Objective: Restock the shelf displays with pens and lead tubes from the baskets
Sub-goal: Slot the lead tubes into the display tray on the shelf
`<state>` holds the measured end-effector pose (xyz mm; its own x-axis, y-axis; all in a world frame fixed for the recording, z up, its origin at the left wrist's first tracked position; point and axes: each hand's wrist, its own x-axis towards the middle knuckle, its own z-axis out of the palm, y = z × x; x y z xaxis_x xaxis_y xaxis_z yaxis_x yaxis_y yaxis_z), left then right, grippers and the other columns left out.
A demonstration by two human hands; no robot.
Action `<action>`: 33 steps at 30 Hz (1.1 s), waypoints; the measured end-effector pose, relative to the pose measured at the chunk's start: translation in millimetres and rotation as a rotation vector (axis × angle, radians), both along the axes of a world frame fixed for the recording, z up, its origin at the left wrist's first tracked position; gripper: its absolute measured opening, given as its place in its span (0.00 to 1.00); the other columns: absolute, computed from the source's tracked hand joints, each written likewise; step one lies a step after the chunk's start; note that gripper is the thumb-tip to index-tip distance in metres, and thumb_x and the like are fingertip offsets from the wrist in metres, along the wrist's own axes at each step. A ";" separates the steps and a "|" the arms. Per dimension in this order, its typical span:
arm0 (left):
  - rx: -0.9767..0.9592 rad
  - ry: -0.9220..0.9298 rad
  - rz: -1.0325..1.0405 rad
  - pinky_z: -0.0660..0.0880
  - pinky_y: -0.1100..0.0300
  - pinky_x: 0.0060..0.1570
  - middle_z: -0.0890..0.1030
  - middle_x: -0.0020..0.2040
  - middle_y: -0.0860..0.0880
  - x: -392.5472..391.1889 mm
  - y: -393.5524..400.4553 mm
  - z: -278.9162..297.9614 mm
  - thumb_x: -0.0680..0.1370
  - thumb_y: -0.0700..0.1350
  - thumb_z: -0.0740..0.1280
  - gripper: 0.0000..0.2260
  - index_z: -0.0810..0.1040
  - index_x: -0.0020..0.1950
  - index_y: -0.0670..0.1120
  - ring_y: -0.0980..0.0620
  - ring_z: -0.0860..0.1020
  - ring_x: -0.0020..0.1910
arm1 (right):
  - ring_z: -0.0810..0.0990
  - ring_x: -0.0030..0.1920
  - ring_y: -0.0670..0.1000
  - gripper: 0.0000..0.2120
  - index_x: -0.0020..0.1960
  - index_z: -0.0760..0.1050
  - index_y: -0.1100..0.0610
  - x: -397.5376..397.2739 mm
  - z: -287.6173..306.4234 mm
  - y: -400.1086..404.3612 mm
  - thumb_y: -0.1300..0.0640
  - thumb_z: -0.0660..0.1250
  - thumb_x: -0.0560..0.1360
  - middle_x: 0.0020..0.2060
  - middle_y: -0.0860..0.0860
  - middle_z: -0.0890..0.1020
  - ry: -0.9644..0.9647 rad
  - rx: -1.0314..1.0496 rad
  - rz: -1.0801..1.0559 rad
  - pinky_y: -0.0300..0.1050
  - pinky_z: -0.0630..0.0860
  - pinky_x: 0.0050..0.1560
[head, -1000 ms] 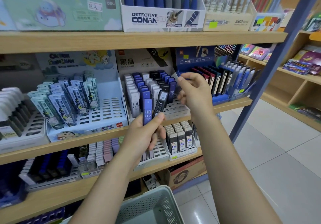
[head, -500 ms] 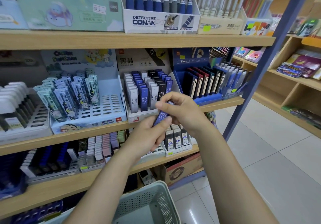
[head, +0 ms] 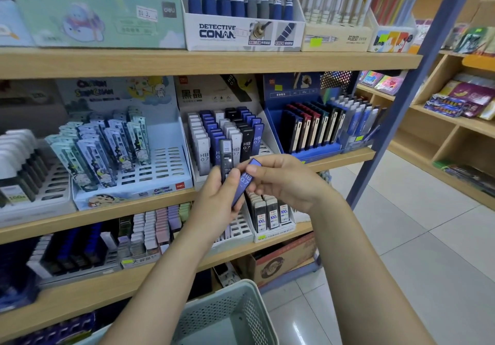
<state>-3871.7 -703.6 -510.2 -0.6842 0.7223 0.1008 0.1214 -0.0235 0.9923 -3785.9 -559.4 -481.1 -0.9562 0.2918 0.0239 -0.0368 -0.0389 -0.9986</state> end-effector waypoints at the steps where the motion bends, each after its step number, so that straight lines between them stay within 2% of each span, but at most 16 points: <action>1: 0.007 -0.007 0.002 0.66 0.68 0.25 0.72 0.32 0.50 1.5 1.4 0.0 0.85 0.53 0.57 0.11 0.74 0.59 0.48 0.59 0.68 0.24 | 0.80 0.37 0.47 0.07 0.55 0.81 0.63 2.6 -0.5 2.9 0.65 0.65 0.79 0.39 0.53 0.83 -0.011 -0.006 0.027 0.37 0.77 0.41; 5: 0.020 -0.017 0.016 0.67 0.66 0.27 0.73 0.32 0.50 4.9 6.1 2.6 0.85 0.52 0.56 0.10 0.72 0.54 0.48 0.58 0.69 0.26 | 0.80 0.35 0.48 0.03 0.50 0.78 0.64 5.7 -2.1 5.2 0.65 0.66 0.79 0.36 0.54 0.82 -0.026 -0.008 0.032 0.37 0.76 0.37; 9: -0.034 0.013 -0.018 0.64 0.63 0.25 0.75 0.34 0.45 2.3 5.1 1.0 0.85 0.52 0.56 0.13 0.71 0.55 0.43 0.53 0.67 0.24 | 0.80 0.31 0.49 0.07 0.46 0.76 0.61 7.2 3.3 8.0 0.63 0.62 0.82 0.37 0.55 0.84 0.078 -0.104 -0.187 0.38 0.77 0.32; 13: -0.087 0.053 -0.052 0.66 0.65 0.25 0.76 0.32 0.48 -1.0 2.7 0.3 0.83 0.50 0.62 0.12 0.76 0.50 0.42 0.55 0.67 0.23 | 0.82 0.37 0.52 0.04 0.51 0.75 0.61 11.5 8.8 19.3 0.62 0.63 0.82 0.41 0.54 0.84 0.258 -0.040 -0.430 0.43 0.80 0.40; 15: -0.080 0.054 -0.048 0.67 0.66 0.25 0.77 0.31 0.49 -3.0 2.2 -0.9 0.82 0.49 0.64 0.11 0.78 0.48 0.42 0.55 0.68 0.22 | 0.84 0.41 0.55 0.04 0.50 0.75 0.61 9.0 9.9 21.1 0.61 0.64 0.82 0.41 0.53 0.83 0.291 -0.001 -0.497 0.45 0.81 0.44; 18: -0.069 0.045 -0.022 0.67 0.66 0.25 0.79 0.31 0.49 -4.6 1.0 -1.7 0.82 0.49 0.65 0.11 0.79 0.49 0.41 0.55 0.68 0.22 | 0.85 0.45 0.56 0.09 0.44 0.72 0.56 0.5 9.7 20.0 0.56 0.63 0.83 0.34 0.45 0.82 0.258 0.049 -0.522 0.47 0.82 0.49; 20: -0.062 0.042 -0.019 0.67 0.65 0.25 0.79 0.32 0.49 -5.9 0.4 -2.2 0.82 0.49 0.64 0.11 0.80 0.50 0.42 0.55 0.68 0.22 | 0.85 0.45 0.56 0.09 0.45 0.74 0.55 -5.3 7.0 19.6 0.54 0.62 0.83 0.36 0.45 0.83 0.239 0.085 -0.510 0.49 0.83 0.51; 23: -0.064 0.047 -0.019 0.68 0.65 0.26 0.79 0.32 0.49 -7.9 -0.2 -2.5 0.83 0.49 0.64 0.11 0.80 0.51 0.43 0.54 0.69 0.23 | 0.86 0.45 0.55 0.08 0.52 0.78 0.55 -9.5 3.9 20.9 0.54 0.61 0.84 0.44 0.48 0.85 0.205 0.192 -0.507 0.48 0.83 0.51; 26: -0.067 0.043 -0.019 0.69 0.65 0.26 0.79 0.33 0.50 -8.7 -0.8 -2.5 0.83 0.50 0.63 0.11 0.80 0.50 0.44 0.54 0.69 0.23 | 0.85 0.44 0.52 0.09 0.53 0.79 0.57 -11.0 3.7 23.1 0.56 0.61 0.84 0.44 0.49 0.84 0.176 0.312 -0.483 0.46 0.83 0.49; 28: -0.071 0.038 -0.024 0.69 0.65 0.27 0.79 0.34 0.50 -8.8 -0.5 -2.2 0.84 0.51 0.61 0.13 0.80 0.50 0.45 0.53 0.70 0.24 | 0.85 0.43 0.51 0.11 0.54 0.79 0.59 -13.4 4.4 24.0 0.55 0.60 0.84 0.46 0.53 0.85 0.145 0.384 -0.483 0.48 0.83 0.50; 33: -0.081 0.033 -0.029 0.69 0.63 0.28 0.79 0.33 0.51 -9.6 0.6 -2.9 0.84 0.51 0.60 0.13 0.80 0.50 0.45 0.53 0.70 0.24 | 0.83 0.38 0.50 0.18 0.52 0.79 0.59 -21.0 7.3 25.4 0.46 0.59 0.84 0.40 0.59 0.84 0.098 0.390 -0.539 0.46 0.81 0.44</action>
